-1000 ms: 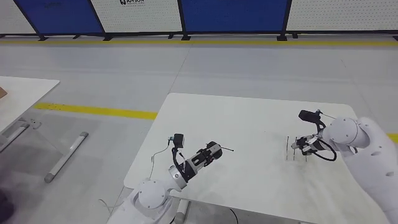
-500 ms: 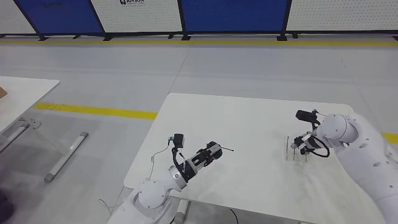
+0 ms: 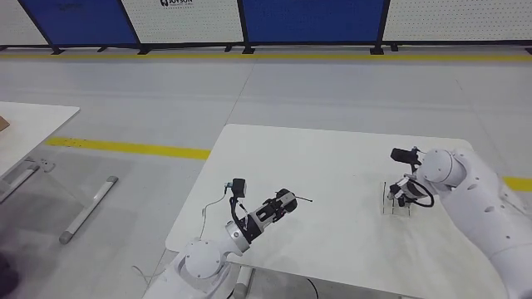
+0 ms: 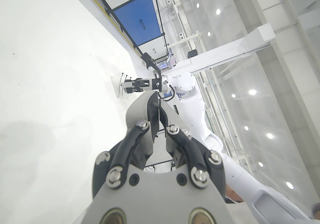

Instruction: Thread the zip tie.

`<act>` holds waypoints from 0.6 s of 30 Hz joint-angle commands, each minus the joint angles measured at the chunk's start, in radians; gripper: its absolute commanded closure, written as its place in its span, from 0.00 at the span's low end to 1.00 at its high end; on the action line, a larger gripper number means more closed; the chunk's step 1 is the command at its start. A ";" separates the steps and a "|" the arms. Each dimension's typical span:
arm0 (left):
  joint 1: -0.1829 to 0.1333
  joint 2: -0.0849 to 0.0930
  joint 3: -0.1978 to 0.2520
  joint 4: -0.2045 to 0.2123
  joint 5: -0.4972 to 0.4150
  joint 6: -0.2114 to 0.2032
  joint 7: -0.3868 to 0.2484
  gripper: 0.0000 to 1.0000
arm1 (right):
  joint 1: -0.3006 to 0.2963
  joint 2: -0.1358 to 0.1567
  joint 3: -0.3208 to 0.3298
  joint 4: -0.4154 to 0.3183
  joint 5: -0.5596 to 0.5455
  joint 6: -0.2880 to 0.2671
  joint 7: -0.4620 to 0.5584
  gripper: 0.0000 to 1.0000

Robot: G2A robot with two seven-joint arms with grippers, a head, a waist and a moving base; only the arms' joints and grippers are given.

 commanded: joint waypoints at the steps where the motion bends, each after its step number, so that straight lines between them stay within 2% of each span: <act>1: 0.000 0.000 0.000 0.000 0.000 0.000 0.000 1.00 | 0.007 -0.008 -0.006 0.018 0.001 -0.004 -0.002 0.78; 6: 0.000 0.000 0.000 0.000 0.000 0.000 0.000 1.00 | 0.026 -0.028 -0.023 0.067 0.000 -0.011 -0.004 0.79; 10: 0.000 0.000 0.000 0.000 0.000 0.000 0.000 1.00 | 0.040 -0.044 -0.033 0.104 0.003 -0.022 -0.005 0.87; 13: 0.000 0.000 0.000 0.000 0.000 0.000 0.000 1.00 | 0.049 -0.055 -0.039 0.131 0.003 -0.032 -0.007 1.00; 18: 0.000 0.000 0.000 0.000 0.000 0.000 0.000 1.00 | 0.056 -0.064 -0.040 0.157 0.007 -0.062 -0.007 1.00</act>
